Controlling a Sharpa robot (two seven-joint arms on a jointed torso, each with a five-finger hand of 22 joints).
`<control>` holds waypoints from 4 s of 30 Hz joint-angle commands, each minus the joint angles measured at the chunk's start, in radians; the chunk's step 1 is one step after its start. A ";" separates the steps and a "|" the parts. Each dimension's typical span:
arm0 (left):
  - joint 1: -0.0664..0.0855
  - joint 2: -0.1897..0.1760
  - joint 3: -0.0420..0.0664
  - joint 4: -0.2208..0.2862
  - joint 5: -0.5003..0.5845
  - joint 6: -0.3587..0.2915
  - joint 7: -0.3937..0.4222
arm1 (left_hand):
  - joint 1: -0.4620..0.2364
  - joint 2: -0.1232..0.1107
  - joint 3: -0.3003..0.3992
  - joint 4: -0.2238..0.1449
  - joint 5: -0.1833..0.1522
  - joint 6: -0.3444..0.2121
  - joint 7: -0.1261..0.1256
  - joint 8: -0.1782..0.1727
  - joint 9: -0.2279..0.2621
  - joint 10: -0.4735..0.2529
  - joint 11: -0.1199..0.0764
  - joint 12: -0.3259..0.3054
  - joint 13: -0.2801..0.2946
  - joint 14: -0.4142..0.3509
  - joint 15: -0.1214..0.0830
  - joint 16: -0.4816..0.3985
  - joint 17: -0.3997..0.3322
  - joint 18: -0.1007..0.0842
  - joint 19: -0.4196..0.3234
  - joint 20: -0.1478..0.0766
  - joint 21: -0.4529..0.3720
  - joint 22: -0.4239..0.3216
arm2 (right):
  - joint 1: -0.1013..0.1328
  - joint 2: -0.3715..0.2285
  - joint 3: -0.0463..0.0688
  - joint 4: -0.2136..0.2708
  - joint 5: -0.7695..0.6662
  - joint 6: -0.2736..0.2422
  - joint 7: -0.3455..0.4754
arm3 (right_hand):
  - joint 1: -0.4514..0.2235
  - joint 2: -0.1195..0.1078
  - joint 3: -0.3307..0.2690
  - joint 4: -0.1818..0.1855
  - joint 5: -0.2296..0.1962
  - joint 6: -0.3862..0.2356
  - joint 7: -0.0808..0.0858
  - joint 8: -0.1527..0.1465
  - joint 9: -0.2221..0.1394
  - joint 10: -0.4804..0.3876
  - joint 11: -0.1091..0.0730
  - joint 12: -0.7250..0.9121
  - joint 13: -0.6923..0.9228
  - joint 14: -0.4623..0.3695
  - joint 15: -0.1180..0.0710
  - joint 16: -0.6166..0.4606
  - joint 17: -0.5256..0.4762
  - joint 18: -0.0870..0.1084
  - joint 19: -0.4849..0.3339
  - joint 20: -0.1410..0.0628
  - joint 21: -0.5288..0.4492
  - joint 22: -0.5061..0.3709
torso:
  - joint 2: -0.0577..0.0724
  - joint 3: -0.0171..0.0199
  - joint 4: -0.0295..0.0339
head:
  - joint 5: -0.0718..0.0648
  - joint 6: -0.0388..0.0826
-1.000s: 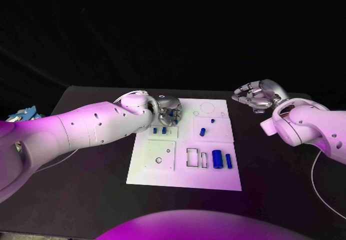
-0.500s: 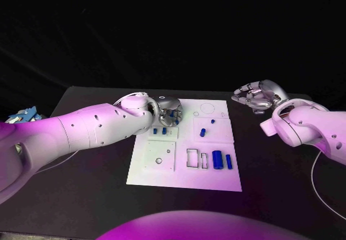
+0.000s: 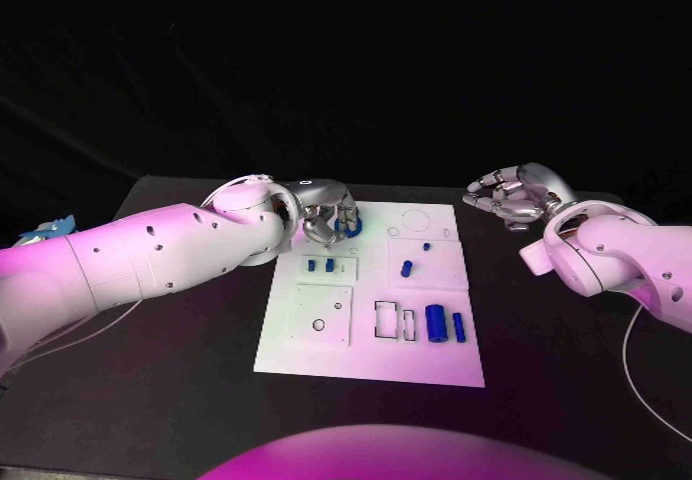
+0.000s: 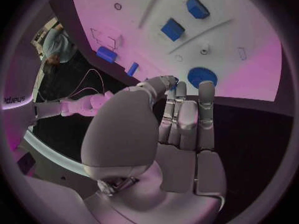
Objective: Assemble the parts on the task board
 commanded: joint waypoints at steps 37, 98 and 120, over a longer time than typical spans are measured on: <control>-0.003 -0.016 -0.004 -0.084 0.085 0.150 -0.029 | -0.030 -0.008 -0.019 0.008 -0.003 0.012 -0.003 -0.011 0.005 0.007 0.001 -0.019 -0.002 -0.002 0.000 0.000 -0.014 0.007 -0.018 0.004 -0.007 -0.014 | -0.002 -0.002 0.000 0.002 -0.007 -0.005 0.011 | 0.004 -0.002 -0.001 0.009 0.007 -0.006 -0.003 0.008 0.001 -0.006 -0.001 -0.001 0.000 0.057 -0.006 -0.007 0.068 0.015 -0.005 0.002 -0.005 0.016 | 0.000 0.0005 0.0023 | 0.004 -0.008; -0.004 0.016 -0.017 -0.124 0.086 0.163 -0.039 | -0.050 -0.035 -0.018 0.000 0.001 -0.070 0.030 -0.096 -0.013 -0.064 0.038 -0.090 -0.015 -0.050 0.029 -0.019 -0.103 0.014 -0.054 0.027 -0.040 -0.062 | -0.003 0.001 0.000 -0.001 -0.007 -0.005 0.010 | 0.005 -0.002 0.000 0.010 0.008 -0.008 -0.003 0.011 0.001 -0.006 -0.001 -0.001 -0.001 0.057 -0.007 -0.008 0.066 0.016 -0.005 0.002 -0.007 0.015 | -0.001 -0.0004 0.0026 | 0.002 -0.017; -0.003 -0.048 -0.009 -0.095 0.141 0.121 -0.023 | -0.042 -0.047 -0.014 -0.016 0.005 -0.077 0.042 -0.112 -0.014 -0.140 0.058 -0.118 -0.028 -0.082 0.046 -0.029 -0.156 0.014 -0.063 0.044 -0.044 -0.066 | -0.003 0.003 0.000 -0.012 -0.068 0.056 0.013 | 0.082 -0.023 0.101 -0.031 -0.031 -0.001 -0.001 0.035 -0.008 -0.290 -0.001 -0.465 -0.467 -0.027 -0.009 -0.169 -0.181 0.071 -0.142 -0.003 -0.300 -0.187 | -0.003 -0.0002 0.0035 | -0.004 -0.010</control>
